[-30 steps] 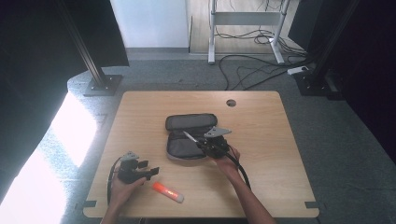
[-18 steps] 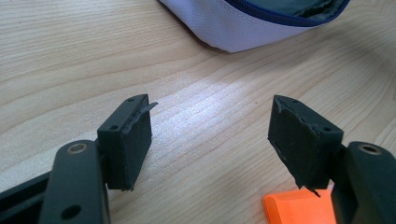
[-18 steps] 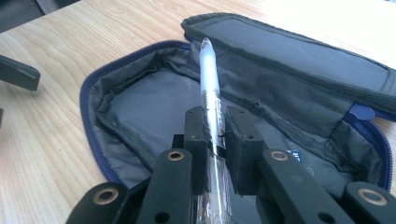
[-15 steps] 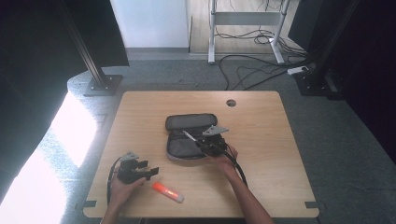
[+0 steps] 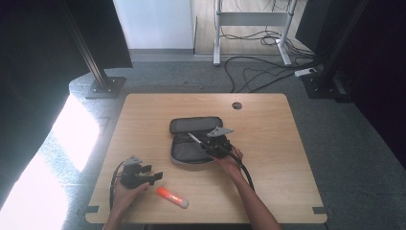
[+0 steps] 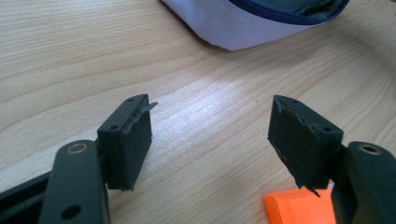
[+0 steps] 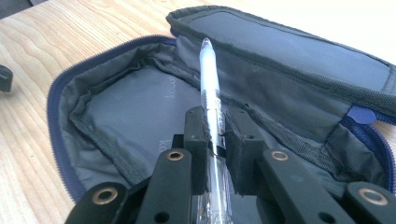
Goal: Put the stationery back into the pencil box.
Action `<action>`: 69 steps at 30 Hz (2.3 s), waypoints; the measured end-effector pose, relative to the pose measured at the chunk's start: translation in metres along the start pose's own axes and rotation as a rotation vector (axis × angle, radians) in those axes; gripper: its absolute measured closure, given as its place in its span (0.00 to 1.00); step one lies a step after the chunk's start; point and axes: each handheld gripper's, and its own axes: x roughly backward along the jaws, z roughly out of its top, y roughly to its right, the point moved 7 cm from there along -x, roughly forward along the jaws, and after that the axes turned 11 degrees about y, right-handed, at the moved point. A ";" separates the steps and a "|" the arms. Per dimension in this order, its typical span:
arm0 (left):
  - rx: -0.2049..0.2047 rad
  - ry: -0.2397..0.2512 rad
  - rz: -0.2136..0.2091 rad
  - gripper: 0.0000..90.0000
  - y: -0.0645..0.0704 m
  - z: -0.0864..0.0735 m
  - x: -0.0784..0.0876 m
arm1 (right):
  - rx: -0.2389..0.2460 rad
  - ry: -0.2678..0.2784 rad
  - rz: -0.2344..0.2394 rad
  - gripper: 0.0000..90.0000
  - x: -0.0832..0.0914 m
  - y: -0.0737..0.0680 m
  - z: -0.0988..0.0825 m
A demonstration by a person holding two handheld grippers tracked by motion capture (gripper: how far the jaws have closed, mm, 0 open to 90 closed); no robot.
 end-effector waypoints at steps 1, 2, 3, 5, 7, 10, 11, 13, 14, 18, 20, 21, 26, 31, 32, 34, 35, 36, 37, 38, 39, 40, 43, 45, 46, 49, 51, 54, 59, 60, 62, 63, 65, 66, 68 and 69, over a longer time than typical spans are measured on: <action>-0.001 0.000 -0.001 0.34 0.000 0.000 0.000 | 0.000 0.000 -0.001 0.87 -0.001 0.001 0.000; -0.001 0.000 -0.001 0.34 0.000 0.000 0.000 | -0.002 -0.003 0.002 0.86 -0.002 0.001 -0.001; -0.001 -0.001 -0.002 0.34 0.000 0.000 0.000 | -0.002 -0.005 0.003 0.86 -0.003 0.001 -0.001; -0.001 -0.002 -0.002 0.34 0.000 0.000 0.000 | 0.005 -0.014 0.007 0.86 -0.004 0.001 -0.002; -0.001 -0.002 -0.003 0.34 0.000 0.000 0.000 | 0.012 -0.019 0.008 0.84 -0.005 0.000 -0.004; -0.001 -0.004 -0.003 0.34 0.000 -0.001 0.000 | 0.022 -0.030 -0.006 0.82 -0.007 0.001 -0.006; -0.001 -0.004 -0.004 0.34 0.000 -0.001 0.000 | 0.026 -0.037 -0.014 0.80 -0.007 0.001 -0.007; -0.002 -0.005 -0.004 0.34 0.000 -0.001 0.000 | 0.036 -0.042 -0.021 0.78 -0.006 0.001 -0.008; -0.001 -0.006 -0.004 0.34 0.000 -0.001 0.000 | 0.037 -0.040 -0.020 0.78 -0.006 0.001 -0.008; -0.003 -0.008 -0.004 0.34 0.000 -0.001 -0.001 | 0.028 -0.028 -0.022 0.76 -0.003 0.001 -0.007; -0.002 -0.008 -0.004 0.34 0.001 -0.001 -0.001 | 0.030 -0.026 -0.021 0.76 -0.001 0.001 -0.007; -0.003 -0.009 -0.004 0.34 0.001 -0.001 -0.001 | 0.029 -0.026 -0.021 0.76 -0.001 0.002 -0.007; -0.003 -0.009 -0.005 0.34 0.001 -0.001 -0.001 | 0.019 -0.023 -0.026 0.76 0.001 0.004 -0.007; -0.002 -0.008 -0.004 0.34 0.000 -0.001 0.000 | 0.025 -0.013 -0.023 0.74 0.004 0.001 -0.004; -0.002 -0.007 -0.004 0.34 0.000 -0.001 0.000 | 0.024 -0.009 -0.021 0.74 0.005 0.000 -0.003; -0.002 -0.005 -0.004 0.34 0.000 -0.001 0.000 | 0.029 -0.005 -0.017 0.73 0.007 -0.003 -0.002; -0.002 -0.004 -0.003 0.34 0.000 -0.001 0.000 | 0.031 -0.002 -0.017 0.72 0.008 -0.004 -0.002; -0.001 -0.003 -0.004 0.34 0.000 0.000 0.000 | 0.031 0.001 -0.016 0.71 0.009 -0.005 -0.002; 0.000 -0.003 -0.004 0.34 0.000 0.000 0.000 | 0.030 0.005 -0.016 0.70 0.010 -0.006 -0.001; 0.001 -0.002 -0.003 0.34 0.000 0.000 0.001 | 0.028 0.009 -0.013 0.69 0.012 -0.008 -0.001; 0.001 -0.001 -0.003 0.34 0.000 0.000 0.001 | 0.027 0.012 -0.009 0.69 0.013 -0.009 -0.001; 0.001 0.000 -0.002 0.34 0.000 0.000 0.001 | 0.026 0.015 -0.007 0.68 0.014 -0.011 -0.001; 0.001 0.000 -0.001 0.34 0.000 0.000 0.001 | 0.015 0.023 0.002 0.66 0.018 -0.015 0.000; 0.001 0.001 -0.001 0.34 0.000 0.000 0.001 | 0.006 0.031 0.011 0.65 0.021 -0.017 0.001; 0.001 0.001 -0.001 0.34 0.000 0.000 0.001 | 0.001 0.036 0.012 0.64 0.022 -0.019 0.001; 0.002 0.003 0.001 0.34 0.000 0.000 0.001 | 0.001 0.057 0.017 0.62 0.028 -0.022 0.002; 0.002 0.004 0.001 0.34 -0.001 0.000 0.001 | -0.007 0.067 0.021 0.61 0.033 -0.025 0.001; 0.002 0.005 0.002 0.34 0.000 0.001 0.001 | -0.018 0.079 0.027 0.60 0.038 -0.027 -0.001; 0.001 0.004 0.003 0.34 0.000 0.001 0.001 | -0.026 0.097 0.037 0.57 0.048 -0.034 -0.005; 0.001 0.004 0.003 0.34 0.000 0.000 0.001 | -0.027 0.100 0.039 0.57 0.049 -0.035 -0.005; 0.001 0.002 0.003 0.34 0.000 0.000 0.001 | -0.022 0.099 0.045 0.56 0.051 -0.038 -0.007; 0.001 0.002 0.003 0.34 0.000 0.000 0.001 | -0.023 0.098 0.048 0.56 0.052 -0.039 -0.008; 0.001 0.002 0.003 0.34 0.000 0.000 0.001 | -0.021 0.103 0.056 0.55 0.054 -0.043 -0.010; 0.001 0.003 0.003 0.34 0.000 0.000 0.001 | -0.021 0.101 0.058 0.55 0.055 -0.044 -0.011; 0.001 0.003 0.003 0.34 0.000 0.000 0.001 | -0.018 0.102 0.063 0.55 0.057 -0.047 -0.012; 0.000 0.004 0.004 0.34 0.000 0.000 0.001 | -0.018 0.101 0.066 0.55 0.058 -0.048 -0.013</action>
